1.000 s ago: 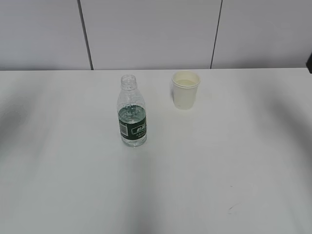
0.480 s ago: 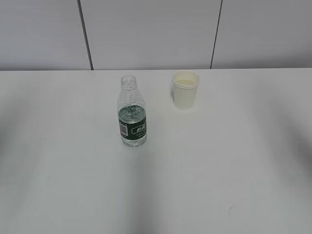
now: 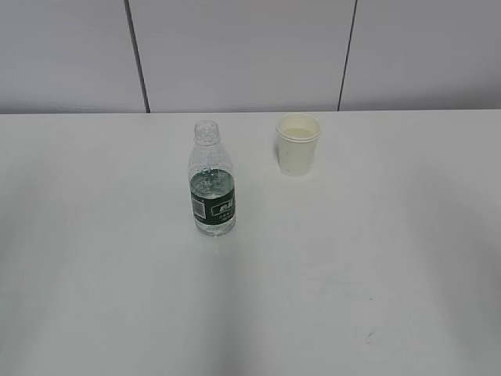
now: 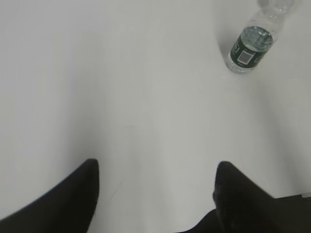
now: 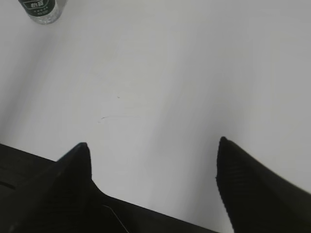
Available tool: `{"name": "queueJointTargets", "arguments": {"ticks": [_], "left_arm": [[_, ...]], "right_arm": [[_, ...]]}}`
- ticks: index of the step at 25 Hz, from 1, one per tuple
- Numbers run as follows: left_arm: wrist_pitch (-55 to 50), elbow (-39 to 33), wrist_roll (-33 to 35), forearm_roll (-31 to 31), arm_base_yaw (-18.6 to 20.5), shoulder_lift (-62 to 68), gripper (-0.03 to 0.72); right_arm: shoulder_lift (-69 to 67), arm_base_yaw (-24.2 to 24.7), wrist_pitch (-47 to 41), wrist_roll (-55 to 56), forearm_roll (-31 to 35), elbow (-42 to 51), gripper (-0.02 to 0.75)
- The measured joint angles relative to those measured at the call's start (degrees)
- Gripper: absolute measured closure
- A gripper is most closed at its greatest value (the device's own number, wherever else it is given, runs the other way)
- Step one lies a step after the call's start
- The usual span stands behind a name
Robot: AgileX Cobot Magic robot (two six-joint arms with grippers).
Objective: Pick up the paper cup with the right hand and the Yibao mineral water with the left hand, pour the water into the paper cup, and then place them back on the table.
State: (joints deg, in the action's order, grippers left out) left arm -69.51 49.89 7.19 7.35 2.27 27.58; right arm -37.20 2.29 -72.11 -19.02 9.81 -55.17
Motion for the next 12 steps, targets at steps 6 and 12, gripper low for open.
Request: {"name": "queueJointTargets", "arguments": {"ticks": [6,12], "left_arm": [[0.07,-4.57,0.04,0.16,0.00,-8.30,0.228],[0.07,-10.33,0.04,0.38,0.00,-13.81,0.227]], "right_arm": [[6.14,-0.27,-0.09,0.00,0.78,5.25,0.144],[14.14,-0.27,-0.22,0.00,0.07,13.91,0.144]]}}
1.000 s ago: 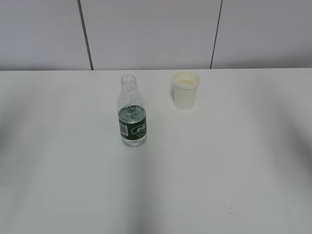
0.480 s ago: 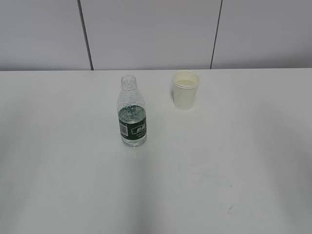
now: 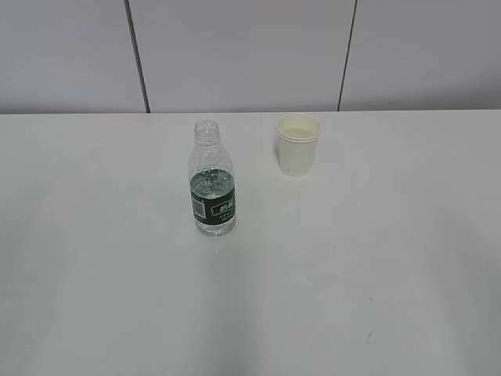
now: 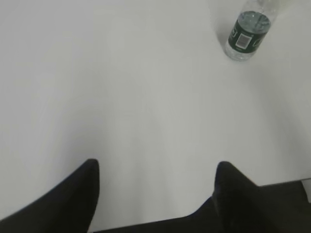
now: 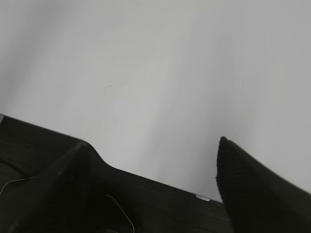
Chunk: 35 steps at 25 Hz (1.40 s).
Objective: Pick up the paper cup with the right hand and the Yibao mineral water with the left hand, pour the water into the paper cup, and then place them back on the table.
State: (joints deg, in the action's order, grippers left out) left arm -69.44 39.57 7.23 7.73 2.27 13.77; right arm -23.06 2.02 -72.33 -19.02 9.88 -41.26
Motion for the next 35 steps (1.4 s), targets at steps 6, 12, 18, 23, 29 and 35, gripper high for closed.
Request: {"name": "queueJointTargets", "arguments": {"ticks": [6,12,18,23,29,35], "left_arm": [[0.00,-5.63,0.00,0.99,0.00,-6.46,0.228],[-0.17,-6.83,0.00,2.05,0.00,-13.38,0.228],[0.05,-6.83,0.00,2.21,0.00,-14.00,0.228],[4.47,-8.54,0.07,2.68,0.00,-14.00,0.232],[5.68,-9.11,0.18,3.02,0.00,-14.00,0.239],[5.79,-9.11,0.18,3.02,0.00,-14.00,0.241]], "right_arm": [[9.16,0.00,-0.11,0.00,-2.04,5.59,0.144],[17.03,0.00,-0.26,0.00,-2.76,8.72,0.145],[23.31,0.00,0.01,0.39,-3.38,10.52,0.145],[24.11,0.00,4.12,2.87,-4.52,11.65,0.146],[24.11,0.00,5.38,3.33,-4.75,12.37,0.147],[24.11,0.00,5.42,4.59,-4.75,12.37,0.150]]}}
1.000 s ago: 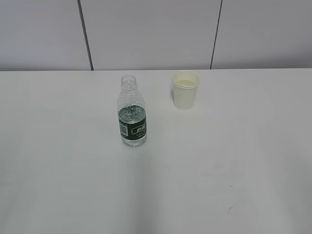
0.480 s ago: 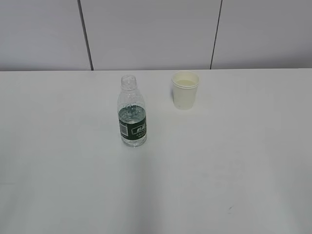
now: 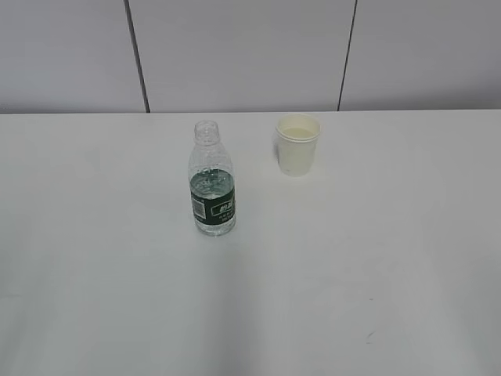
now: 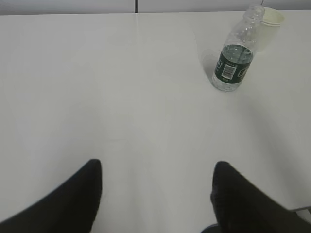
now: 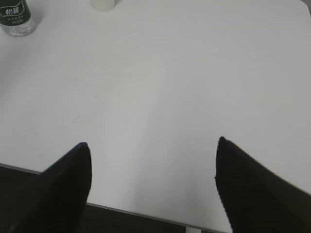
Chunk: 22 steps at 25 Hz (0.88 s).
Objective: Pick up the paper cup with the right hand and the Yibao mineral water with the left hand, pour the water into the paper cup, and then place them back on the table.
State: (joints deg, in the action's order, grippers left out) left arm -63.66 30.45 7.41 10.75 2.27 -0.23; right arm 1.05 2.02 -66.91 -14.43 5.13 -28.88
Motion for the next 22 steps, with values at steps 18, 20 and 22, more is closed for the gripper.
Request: {"name": "queueJointTargets", "arguments": {"ticks": [18,20,22], "left_arm": [[0.00,0.00,0.00,-0.42,0.00,0.00,0.249],[0.00,0.00,0.00,-0.42,0.00,0.00,0.249],[0.00,0.00,0.00,-0.42,0.00,0.00,0.249]], "right_arm": [[0.00,0.00,0.10,0.22,0.20,0.03,0.150],[0.00,0.00,0.10,0.22,0.20,0.03,0.150],[0.00,0.00,0.10,0.33,0.22,0.03,0.150]]}}
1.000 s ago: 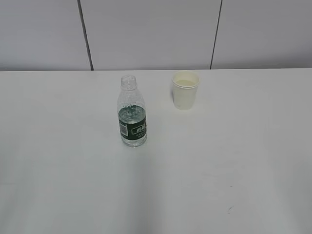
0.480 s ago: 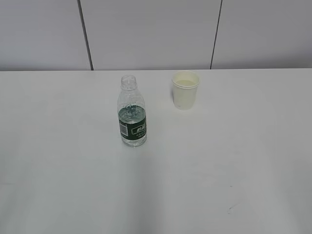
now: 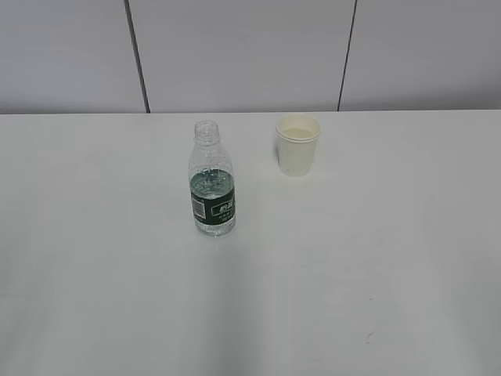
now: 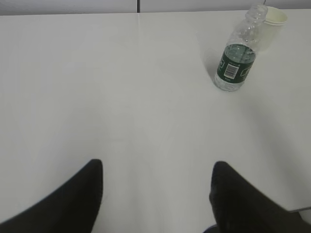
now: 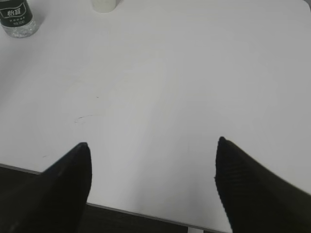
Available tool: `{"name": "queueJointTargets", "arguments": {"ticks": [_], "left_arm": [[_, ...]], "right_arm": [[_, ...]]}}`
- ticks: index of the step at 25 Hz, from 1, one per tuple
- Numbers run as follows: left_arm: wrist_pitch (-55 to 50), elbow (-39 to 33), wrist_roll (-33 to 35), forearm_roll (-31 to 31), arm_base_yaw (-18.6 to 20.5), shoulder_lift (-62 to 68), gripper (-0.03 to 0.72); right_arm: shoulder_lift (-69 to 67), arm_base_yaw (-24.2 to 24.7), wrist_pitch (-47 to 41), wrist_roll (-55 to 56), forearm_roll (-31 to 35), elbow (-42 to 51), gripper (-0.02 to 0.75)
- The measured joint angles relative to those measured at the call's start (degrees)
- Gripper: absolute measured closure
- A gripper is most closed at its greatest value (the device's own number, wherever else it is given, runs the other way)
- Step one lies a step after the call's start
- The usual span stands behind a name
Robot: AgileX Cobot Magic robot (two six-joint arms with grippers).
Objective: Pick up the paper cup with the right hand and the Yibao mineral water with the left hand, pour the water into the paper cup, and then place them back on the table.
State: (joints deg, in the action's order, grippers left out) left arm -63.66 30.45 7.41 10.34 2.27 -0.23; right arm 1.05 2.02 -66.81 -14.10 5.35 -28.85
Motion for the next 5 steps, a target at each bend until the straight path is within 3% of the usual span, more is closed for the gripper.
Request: {"name": "queueJointTargets", "arguments": {"ticks": [5], "left_arm": [[0.00,0.00,0.00,0.00,0.00,0.00,0.249]], "right_arm": [[0.00,0.00,0.03,0.00,0.00,0.00,0.150]]}}
